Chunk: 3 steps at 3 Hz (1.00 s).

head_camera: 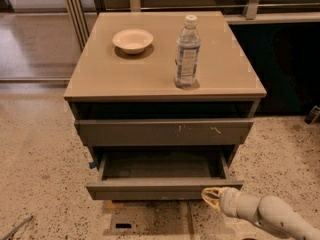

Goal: Close middle drawer

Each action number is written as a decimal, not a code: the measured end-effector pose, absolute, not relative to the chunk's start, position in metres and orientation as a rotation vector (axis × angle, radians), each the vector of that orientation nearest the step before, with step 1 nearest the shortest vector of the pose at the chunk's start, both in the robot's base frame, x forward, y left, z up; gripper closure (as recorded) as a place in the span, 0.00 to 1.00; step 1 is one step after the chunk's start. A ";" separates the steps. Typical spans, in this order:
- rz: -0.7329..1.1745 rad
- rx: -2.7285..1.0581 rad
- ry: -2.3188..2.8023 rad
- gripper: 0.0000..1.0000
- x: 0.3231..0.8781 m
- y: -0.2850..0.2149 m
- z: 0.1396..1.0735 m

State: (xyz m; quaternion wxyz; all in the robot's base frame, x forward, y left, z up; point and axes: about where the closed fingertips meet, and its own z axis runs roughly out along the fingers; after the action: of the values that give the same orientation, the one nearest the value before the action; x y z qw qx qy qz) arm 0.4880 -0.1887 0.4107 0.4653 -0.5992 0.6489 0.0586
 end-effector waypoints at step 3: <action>-0.016 -1.314 1.565 1.00 0.544 -0.204 0.405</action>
Offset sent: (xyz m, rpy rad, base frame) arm 0.0546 -0.0176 -0.0067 0.0336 -0.1608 -0.1423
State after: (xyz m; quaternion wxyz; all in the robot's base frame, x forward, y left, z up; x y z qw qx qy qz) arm 0.5442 -0.2040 0.4047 0.5218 -0.5483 0.6534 -0.0066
